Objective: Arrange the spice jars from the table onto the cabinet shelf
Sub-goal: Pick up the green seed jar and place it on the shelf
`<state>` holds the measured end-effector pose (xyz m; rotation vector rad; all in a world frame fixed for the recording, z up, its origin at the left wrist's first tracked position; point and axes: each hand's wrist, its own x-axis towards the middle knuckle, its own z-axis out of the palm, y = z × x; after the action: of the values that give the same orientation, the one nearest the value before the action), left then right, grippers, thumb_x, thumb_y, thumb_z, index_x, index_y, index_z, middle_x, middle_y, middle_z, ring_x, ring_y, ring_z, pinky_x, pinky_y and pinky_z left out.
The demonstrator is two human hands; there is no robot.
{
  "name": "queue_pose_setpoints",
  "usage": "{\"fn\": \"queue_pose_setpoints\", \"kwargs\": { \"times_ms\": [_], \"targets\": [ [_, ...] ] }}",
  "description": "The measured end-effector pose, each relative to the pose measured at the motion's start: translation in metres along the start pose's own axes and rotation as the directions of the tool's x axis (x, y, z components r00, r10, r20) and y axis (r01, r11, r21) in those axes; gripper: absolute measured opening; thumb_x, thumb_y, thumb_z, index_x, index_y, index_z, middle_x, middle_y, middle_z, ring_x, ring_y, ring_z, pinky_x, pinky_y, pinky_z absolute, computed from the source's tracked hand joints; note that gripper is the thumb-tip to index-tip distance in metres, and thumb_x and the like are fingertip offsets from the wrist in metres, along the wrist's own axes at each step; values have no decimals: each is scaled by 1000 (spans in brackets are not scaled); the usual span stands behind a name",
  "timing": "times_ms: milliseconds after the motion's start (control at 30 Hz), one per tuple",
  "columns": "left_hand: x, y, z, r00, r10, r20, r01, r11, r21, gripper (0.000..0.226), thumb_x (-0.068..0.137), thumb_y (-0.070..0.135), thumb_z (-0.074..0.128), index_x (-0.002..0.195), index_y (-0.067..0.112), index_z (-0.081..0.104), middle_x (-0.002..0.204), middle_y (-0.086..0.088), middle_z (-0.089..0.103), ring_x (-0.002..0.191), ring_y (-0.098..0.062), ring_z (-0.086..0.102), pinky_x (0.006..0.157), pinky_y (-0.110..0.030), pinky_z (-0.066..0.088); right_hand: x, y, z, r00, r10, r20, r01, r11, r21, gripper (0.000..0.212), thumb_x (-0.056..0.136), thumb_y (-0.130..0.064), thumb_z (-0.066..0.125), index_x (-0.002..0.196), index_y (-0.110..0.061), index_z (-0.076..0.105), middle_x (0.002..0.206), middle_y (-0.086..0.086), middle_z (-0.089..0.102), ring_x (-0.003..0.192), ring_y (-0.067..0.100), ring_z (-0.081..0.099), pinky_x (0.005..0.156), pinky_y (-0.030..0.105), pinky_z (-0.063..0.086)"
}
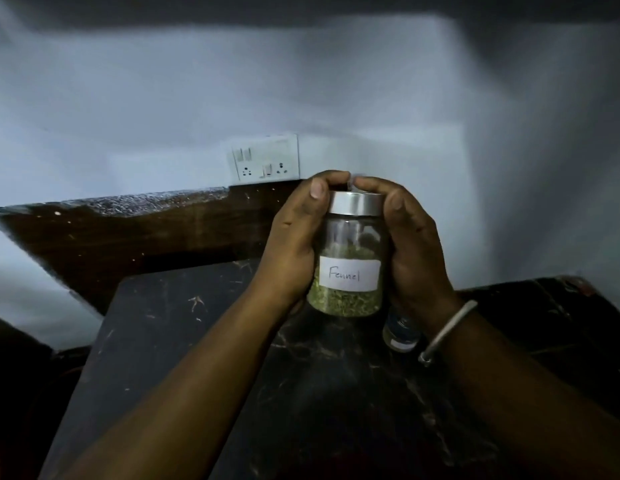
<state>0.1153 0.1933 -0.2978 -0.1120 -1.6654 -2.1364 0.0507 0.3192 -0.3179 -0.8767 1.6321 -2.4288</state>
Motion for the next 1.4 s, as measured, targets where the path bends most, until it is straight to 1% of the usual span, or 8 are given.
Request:
{"fn": "queue_pose_setpoints", "kwargs": {
  "times_ms": [100, 233, 400, 667, 1033, 1167, 1300, 1400],
  "targets": [
    [-4, 3, 3, 1000, -1, -22, 0, 999, -33, 40, 102, 36, 41, 122, 7, 60, 114, -13, 68, 101, -26, 68, 85, -40, 57, -4, -3, 11, 999, 6, -44, -4, 999, 52, 48, 90, -62, 59, 118, -25, 70, 122, 7, 72, 114, 30, 69, 90, 40, 58],
    [-6, 6, 3, 1000, -6, -22, 5, 998, -64, 38, 103, 36, 40, 119, 8, 60, 115, -17, 67, 101, -28, 67, 88, -44, 56, -6, -8, 20, 998, 16, -68, -11, 997, 71, 54, 87, -66, 59, 118, -23, 70, 119, 6, 73, 112, 29, 70, 87, 36, 59],
    [-7, 8, 1, 1000, 3, -21, -4, 999, -52, 37, 104, 39, 39, 113, 12, 63, 107, -13, 68, 94, -25, 68, 81, -39, 57, -7, -12, 26, 993, 59, -105, -51, 996, 75, 44, 91, -51, 53, 118, -20, 69, 118, 10, 73, 111, 30, 70, 86, 37, 58],
    [-6, 11, 0, 1000, -13, -14, 12, 998, -59, 36, 103, 42, 40, 107, 14, 64, 100, -9, 68, 90, -23, 68, 76, -36, 56, -6, -17, 30, 993, 82, -86, -75, 994, 79, 42, 91, -52, 51, 117, -26, 71, 119, 10, 74, 110, 29, 72, 83, 34, 60],
    [-1, 12, -5, 1000, -21, -13, 21, 998, -54, 38, 103, 43, 40, 107, 12, 62, 99, -10, 66, 88, -23, 67, 75, -36, 56, 0, -16, 35, 988, 109, -110, -98, 990, 102, 36, 97, -40, 46, 116, -22, 70, 120, 15, 73, 112, 35, 70, 85, 37, 61],
    [2, 11, -7, 1000, -18, -10, 18, 999, -45, 40, 102, 46, 41, 109, 13, 63, 103, -11, 66, 92, -26, 66, 80, -41, 54, 2, -17, 37, 988, 112, -110, -101, 990, 99, 38, 96, -40, 47, 118, -19, 69, 117, 13, 74, 107, 28, 72, 82, 33, 61],
    [6, 16, -9, 1000, 20, 23, -19, 999, -45, 38, 97, 51, 47, 105, 19, 66, 100, -6, 69, 90, -22, 68, 76, -36, 56, 6, -17, 34, 992, 96, -80, -95, 995, 11, 41, 95, -43, 52, 124, -20, 68, 123, 9, 73, 113, 26, 71, 88, 34, 60],
    [21, 27, -12, 995, 100, 13, -100, 995, 25, 41, 97, 52, 50, 106, 16, 67, 101, -8, 71, 90, -22, 69, 75, -33, 57, 21, -30, 28, 997, 70, 42, -63, 986, -153, 58, 78, -49, 68, 132, -28, 63, 127, -3, 73, 115, 17, 70, 93, 34, 59]
  ]
}}
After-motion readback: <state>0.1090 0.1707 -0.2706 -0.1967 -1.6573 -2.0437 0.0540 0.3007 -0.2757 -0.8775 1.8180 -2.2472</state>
